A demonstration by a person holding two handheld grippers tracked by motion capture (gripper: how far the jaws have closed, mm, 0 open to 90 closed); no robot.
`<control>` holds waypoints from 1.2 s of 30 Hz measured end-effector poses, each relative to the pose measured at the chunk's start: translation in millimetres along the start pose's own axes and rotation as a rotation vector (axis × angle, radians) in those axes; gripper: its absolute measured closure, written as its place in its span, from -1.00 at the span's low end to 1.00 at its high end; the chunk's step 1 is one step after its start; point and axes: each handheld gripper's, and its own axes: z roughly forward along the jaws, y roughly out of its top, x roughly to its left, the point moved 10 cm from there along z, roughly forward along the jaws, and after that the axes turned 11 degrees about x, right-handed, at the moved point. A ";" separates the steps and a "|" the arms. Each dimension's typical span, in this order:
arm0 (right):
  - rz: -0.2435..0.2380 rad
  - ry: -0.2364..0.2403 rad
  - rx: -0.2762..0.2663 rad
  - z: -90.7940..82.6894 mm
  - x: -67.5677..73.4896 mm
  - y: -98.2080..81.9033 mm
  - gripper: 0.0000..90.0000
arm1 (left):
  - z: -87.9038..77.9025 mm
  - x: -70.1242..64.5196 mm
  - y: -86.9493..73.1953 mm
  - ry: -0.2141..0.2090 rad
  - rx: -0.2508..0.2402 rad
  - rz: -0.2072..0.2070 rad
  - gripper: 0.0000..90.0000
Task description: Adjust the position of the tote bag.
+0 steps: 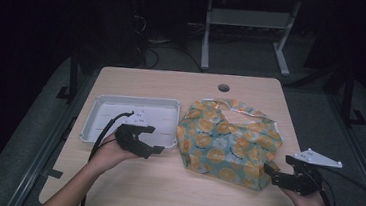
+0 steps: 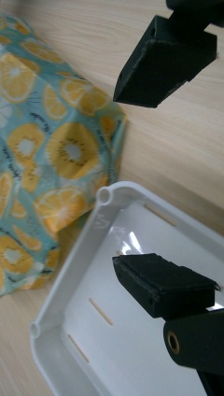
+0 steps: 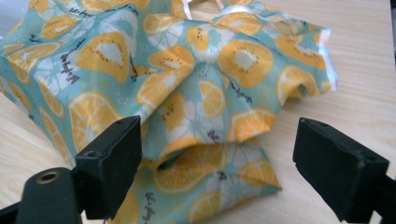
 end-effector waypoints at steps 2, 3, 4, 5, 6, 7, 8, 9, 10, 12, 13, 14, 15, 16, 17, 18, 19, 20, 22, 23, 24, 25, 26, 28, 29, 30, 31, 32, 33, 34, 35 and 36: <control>-0.012 0.001 0.003 2.1 0.5 5.5 -0.67 | 0.7 1.1 6.1 -0.003 0.002 0.003 -0.62; -0.013 0.004 0.002 2.7 0.6 7.5 -0.67 | 1.4 1.8 8.9 -0.002 0.002 0.005 -0.62; -0.013 0.003 0.003 3.2 0.5 9.5 -0.67 | 2.2 2.3 11.7 -0.001 0.002 0.011 -0.62; -0.019 0.003 0.002 4.0 0.1 11.6 -0.66 | 2.9 2.8 14.1 0.002 0.003 0.015 -0.62; -0.021 0.003 0.004 5.0 -0.2 13.5 -0.66 | 3.8 2.7 16.5 0.001 0.000 0.016 -0.62; -0.023 0.005 0.006 5.7 -0.4 15.2 -0.64 | 4.5 2.4 19.1 0.000 -0.014 0.012 -0.62; -0.029 0.000 0.010 6.5 -1.8 17.9 -0.64 | 5.0 2.3 19.8 -0.003 -0.015 0.012 -0.62; -0.027 -0.001 0.010 7.0 -2.9 19.9 -0.64 | 5.7 2.2 19.6 -0.004 -0.010 0.018 -0.62; -0.028 -0.001 0.010 7.7 -4.7 23.0 -0.64 | 6.6 2.0 19.2 -0.005 -0.006 0.020 -0.62; -0.029 -0.005 0.010 9.9 -9.0 29.3 -0.64 | 7.2 2.0 18.7 -0.005 -0.003 0.019 -0.62; -0.024 -0.005 0.014 11.2 -11.1 32.1 -0.64 | 7.2 2.2 18.7 -0.004 -0.003 0.020 -0.62; -0.017 -0.003 0.016 12.9 -13.1 35.0 -0.64 | 7.0 2.4 18.9 -0.004 -0.005 0.019 -0.62; -0.017 -0.005 0.017 14.7 -15.7 37.8 -0.63 | 6.7 2.5 19.2 -0.005 -0.009 0.017 -0.62; -0.014 -0.006 0.023 16.4 -18.0 40.2 -0.62 | 6.3 2.9 19.2 -0.005 -0.011 0.017 -0.62; -0.008 -0.005 0.025 18.1 -20.3 42.9 -0.61 | 6.1 3.1 19.2 -0.005 -0.010 0.017 -0.62; -0.003 -0.009 0.024 19.6 -23.3 46.1 -0.61 | 6.1 3.2 19.2 -0.006 -0.011 0.016 -0.62; 0.001 -0.013 0.027 21.2 -26.7 48.8 -0.61 | 6.2 3.2 19.1 -0.006 -0.010 0.017 -0.62; 0.003 -0.014 0.027 23.0 -30.1 51.7 -0.61 | 6.7 3.0 19.0 -0.005 -0.009 0.019 -0.62; 0.018 -0.020 0.035 27.5 -37.1 56.0 -0.61 | 7.2 2.3 18.6 -0.006 -0.005 0.021 -0.62; 0.028 -0.028 0.044 30.2 -41.0 57.7 -0.61 | 7.4 1.8 18.7 -0.006 -0.003 0.028 -0.62; 0.035 -0.033 0.043 33.1 -45.1 60.5 -0.60 | 7.7 0.7 18.9 -0.007 -0.004 0.026 -0.62; 0.047 -0.030 0.042 35.9 -47.6 62.8 -0.60 | 7.9 0.1 19.0 -0.008 -0.004 0.025 -0.62; 0.052 -0.029 0.048 38.3 -49.2 64.0 -0.60 | 8.2 -0.3 19.0 -0.009 -0.003 0.030 -0.62; 0.054 -0.038 0.063 45.1 -51.9 67.5 -0.60 | 9.1 -0.7 18.8 -0.010 0.000 0.034 -0.62; 0.060 -0.032 0.072 52.3 -53.8 72.0 -0.60 | 9.8 -0.9 18.6 -0.009 0.002 0.033 -0.62; 0.060 -0.032 0.072 52.3 -53.8 72.0 -0.60 | 10.3 -0.9 18.1 -0.008 0.007 0.036 -0.62; 0.072 -0.031 0.079 56.2 -54.5 73.7 -0.62 | 10.9 -1.4 18.1 -0.010 0.007 0.034 -0.62; 0.077 -0.037 0.085 60.4 -56.4 75.4 -0.62 | 11.3 -1.6 18.2 -0.010 0.007 0.036 -0.62; 0.078 -0.045 0.086 64.9 -59.1 76.7 -0.62 | 11.6 -2.1 18.4 -0.012 0.006 0.035 -0.62; 0.094 -0.044 0.094 69.2 -60.9 76.9 -0.62 | 11.7 -2.1 18.4 -0.012 0.008 0.039 -0.62; 0.104 -0.050 0.104 74.2 -63.3 76.2 -0.62 | 11.9 -2.6 18.5 -0.013 0.007 0.041 -0.62; 0.102 -0.064 0.130 80.6 -65.9 73.7 -0.62 | 12.1 -2.8 18.5 -0.015 0.007 0.041 -0.62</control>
